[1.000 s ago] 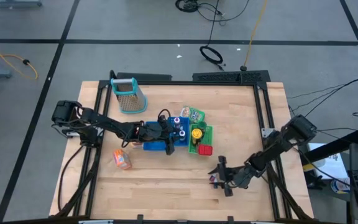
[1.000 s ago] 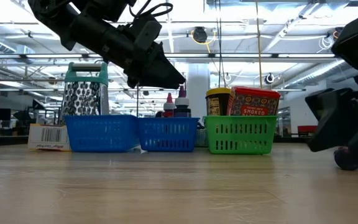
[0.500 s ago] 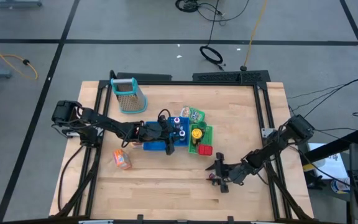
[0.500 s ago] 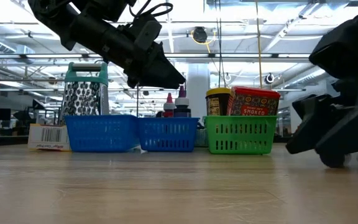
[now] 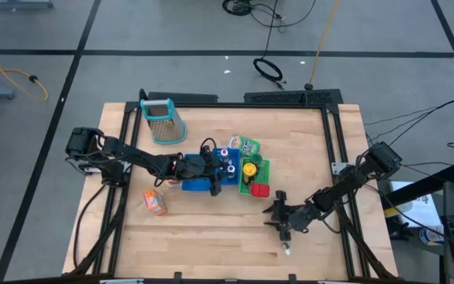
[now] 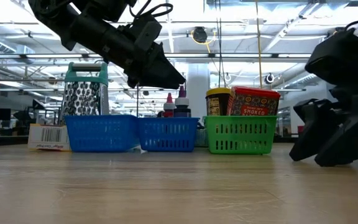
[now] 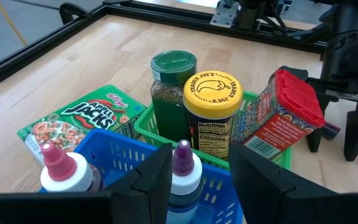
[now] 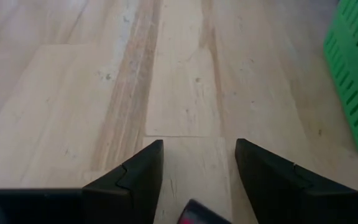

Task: Pick & Place Kitchen Items
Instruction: Put the small pink food coloring bottle into the right blue bin

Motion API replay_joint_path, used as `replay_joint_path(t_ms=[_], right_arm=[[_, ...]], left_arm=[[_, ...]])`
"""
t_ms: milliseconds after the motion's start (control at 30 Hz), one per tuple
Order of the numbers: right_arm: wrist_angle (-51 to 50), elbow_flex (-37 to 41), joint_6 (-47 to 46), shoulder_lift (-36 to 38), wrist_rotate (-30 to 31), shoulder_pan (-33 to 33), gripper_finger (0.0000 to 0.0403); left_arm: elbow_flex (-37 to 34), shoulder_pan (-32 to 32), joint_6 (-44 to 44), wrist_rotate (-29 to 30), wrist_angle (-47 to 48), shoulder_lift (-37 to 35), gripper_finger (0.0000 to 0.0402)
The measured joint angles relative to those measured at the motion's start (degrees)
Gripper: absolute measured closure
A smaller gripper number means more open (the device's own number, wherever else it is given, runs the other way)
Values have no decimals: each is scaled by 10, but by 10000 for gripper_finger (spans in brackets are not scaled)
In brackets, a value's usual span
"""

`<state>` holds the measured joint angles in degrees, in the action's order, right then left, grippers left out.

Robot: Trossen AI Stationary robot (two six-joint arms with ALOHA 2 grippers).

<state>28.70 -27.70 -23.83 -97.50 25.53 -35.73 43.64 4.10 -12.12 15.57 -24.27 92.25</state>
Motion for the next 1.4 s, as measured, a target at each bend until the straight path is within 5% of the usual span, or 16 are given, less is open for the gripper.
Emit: replay_joint_path(t_ms=[567,833,1033,1400], right_arm=[[9,36,-40,0,8,-4,372],[69,51,-23,-1,21,-4,400],[71,51,-15,-1,23,-4,402],[39,51,-10,-2,14,-4,341]], left_arm=[[0,0,0,0,0,0,243],[0,0,0,0,0,0,243],[0,0,-1,0,0,0,243],[0,0,-1,0,0,0,243]])
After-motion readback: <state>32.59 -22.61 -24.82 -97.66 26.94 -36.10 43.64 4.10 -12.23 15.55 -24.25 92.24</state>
